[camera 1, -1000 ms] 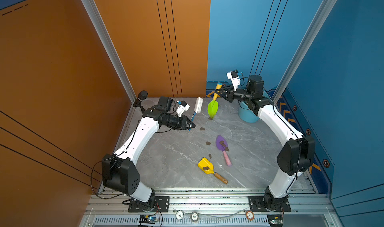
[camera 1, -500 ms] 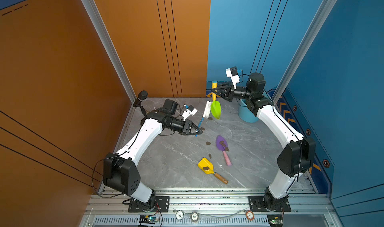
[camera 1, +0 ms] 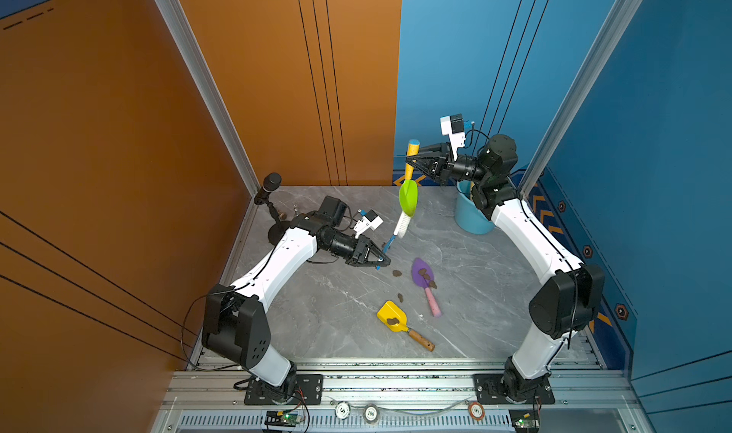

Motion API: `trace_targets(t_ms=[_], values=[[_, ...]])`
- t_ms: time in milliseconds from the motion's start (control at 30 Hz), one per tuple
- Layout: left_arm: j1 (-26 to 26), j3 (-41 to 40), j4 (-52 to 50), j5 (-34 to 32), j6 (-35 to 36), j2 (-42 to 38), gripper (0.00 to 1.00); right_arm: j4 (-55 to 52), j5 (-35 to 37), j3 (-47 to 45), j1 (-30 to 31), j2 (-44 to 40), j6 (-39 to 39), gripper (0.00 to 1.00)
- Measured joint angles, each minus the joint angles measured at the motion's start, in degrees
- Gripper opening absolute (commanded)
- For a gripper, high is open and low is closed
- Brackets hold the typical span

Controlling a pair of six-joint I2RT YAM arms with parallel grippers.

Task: Brush the soil off the hand trowel and place it into the bucket
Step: Brush off the soil from the hand trowel.

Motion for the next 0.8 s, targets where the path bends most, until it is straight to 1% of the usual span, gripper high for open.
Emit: trace_targets(t_ms=[133,233,300,433,633,700,800], values=[[3.9,2.0,0.2,0.5,-0.8,-1.6,0.00,0.2,0.0,0.0,0.3,0.0,0.6,0.03],[4.4,2.7,0.2,0.6,-1.2,-2.5,0.00,0.2,0.0,0.0,0.9,0.0,0.5,0.03],[3.5,3.1,0.2,0.9,-1.3,-2.7,0.00,0.1,0.0,0.0,1.4,0.0,0.4,0.02],[0.2,3.2,0.3,1.2,-1.6,-2.7,0.00,-0.4,0.0,2.2,2.3,0.2,0.5,0.02],[-4.3,-1.3,0.2,1.0,-1.0,-1.6,0.00,-1.0,1.4,8.0,1.9,0.5,0.3,0.02],[-5.4,-2.3,0.1,0.0,-0.9,-0.2,0.00,-2.3,2.8,9.0,1.4,0.5,-0.6,0.02],[-6.4,-2.4,0.1,-4.0,-1.0,2.2,0.00,-5.9,6.2,9.2,0.0,0.6,-2.7,0.03]])
